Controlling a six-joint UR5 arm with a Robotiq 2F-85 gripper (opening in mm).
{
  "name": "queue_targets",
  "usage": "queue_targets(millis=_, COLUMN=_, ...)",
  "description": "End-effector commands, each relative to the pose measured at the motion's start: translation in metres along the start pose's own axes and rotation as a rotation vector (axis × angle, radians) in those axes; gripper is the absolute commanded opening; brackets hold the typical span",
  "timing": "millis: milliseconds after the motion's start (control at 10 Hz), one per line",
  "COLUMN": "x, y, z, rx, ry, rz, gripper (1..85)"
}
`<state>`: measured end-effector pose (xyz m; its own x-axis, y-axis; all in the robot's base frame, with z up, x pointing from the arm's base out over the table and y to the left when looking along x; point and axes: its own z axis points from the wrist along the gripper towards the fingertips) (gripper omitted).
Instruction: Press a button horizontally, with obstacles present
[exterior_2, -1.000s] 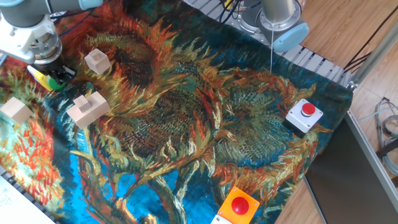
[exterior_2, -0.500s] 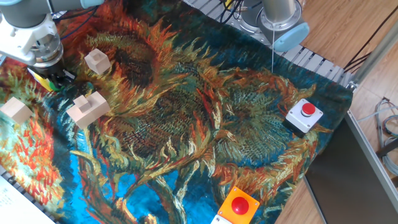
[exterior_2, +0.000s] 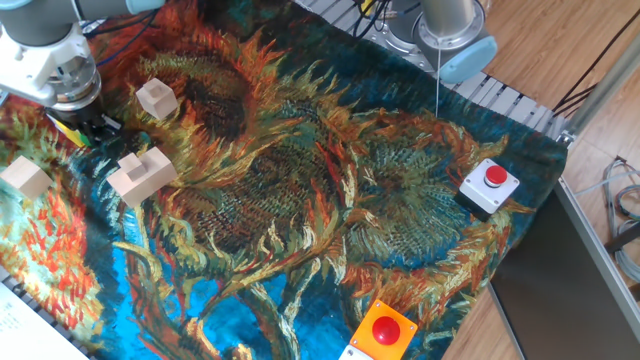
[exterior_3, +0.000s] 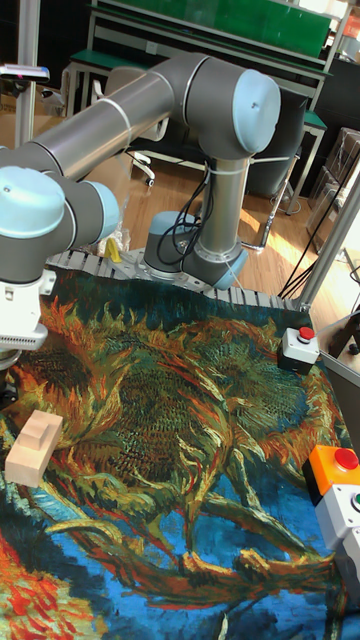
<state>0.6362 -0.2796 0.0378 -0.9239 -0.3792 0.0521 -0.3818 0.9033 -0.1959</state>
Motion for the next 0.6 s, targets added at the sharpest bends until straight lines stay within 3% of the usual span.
queue_targets(millis=0, x=0.001, y=0.003, z=0.004, rx=-0.014, ry=0.003, rz=0.009, gripper=8.0)
queue_targets(millis=200, x=0.005, y=0.006, z=0.007, rx=-0.007, ry=0.004, rz=0.014, gripper=8.0)
queue_targets(millis=500, x=0.014, y=-0.014, z=0.020, rx=0.024, ry=0.007, rz=-0.022, gripper=8.3)
